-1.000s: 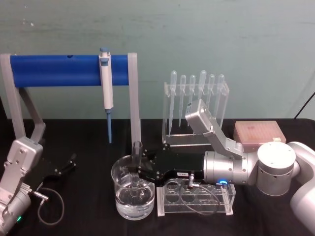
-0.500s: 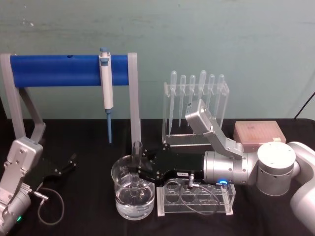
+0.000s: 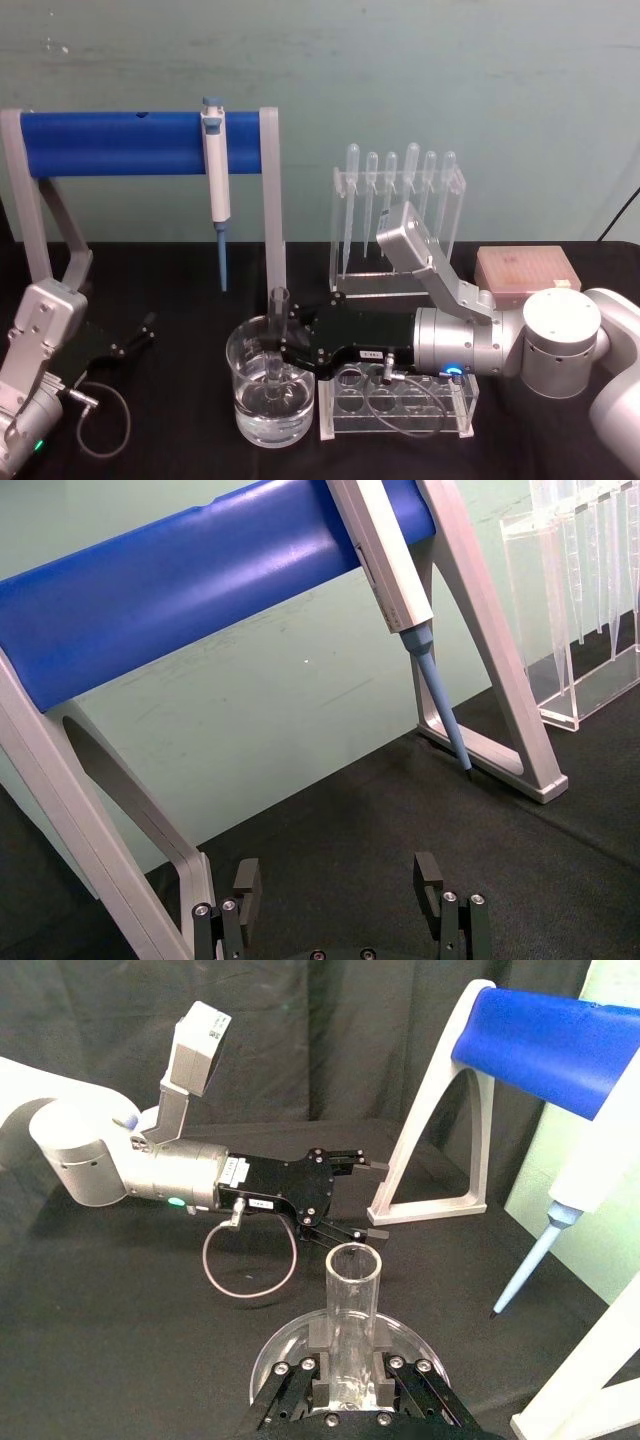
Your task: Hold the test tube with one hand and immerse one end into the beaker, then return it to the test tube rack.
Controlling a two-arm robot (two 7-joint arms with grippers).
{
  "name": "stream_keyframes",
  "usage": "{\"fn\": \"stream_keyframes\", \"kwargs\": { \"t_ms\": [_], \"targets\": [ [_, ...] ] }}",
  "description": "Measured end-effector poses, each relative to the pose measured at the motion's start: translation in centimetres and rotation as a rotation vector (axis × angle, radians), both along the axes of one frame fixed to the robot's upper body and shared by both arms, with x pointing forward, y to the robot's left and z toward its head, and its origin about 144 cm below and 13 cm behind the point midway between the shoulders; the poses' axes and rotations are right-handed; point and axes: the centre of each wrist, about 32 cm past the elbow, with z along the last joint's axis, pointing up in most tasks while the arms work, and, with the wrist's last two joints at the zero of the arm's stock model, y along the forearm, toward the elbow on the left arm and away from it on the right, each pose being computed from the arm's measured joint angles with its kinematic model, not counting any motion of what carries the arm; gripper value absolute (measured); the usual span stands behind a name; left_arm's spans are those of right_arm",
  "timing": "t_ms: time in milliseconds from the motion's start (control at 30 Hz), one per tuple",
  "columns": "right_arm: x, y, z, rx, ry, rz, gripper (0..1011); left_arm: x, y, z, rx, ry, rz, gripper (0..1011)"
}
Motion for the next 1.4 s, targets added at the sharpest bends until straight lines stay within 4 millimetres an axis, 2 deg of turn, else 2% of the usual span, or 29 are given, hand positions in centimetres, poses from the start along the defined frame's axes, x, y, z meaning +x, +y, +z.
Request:
{"fn": "stream_keyframes", "kwargs": {
  "t_ms": [1200,1400],
  "targets": [
    [0.03,0.05,0.0,0.001,-0.002,0.005,238,0.0,0.0,0.0,0.0,0.0,0.0,1000],
    [0.27,0.56,0.56,-0.002,-0.007,0.02,238,0.0,0.0,0.0,0.0,0.0,0.0,1000]
  ]
}}
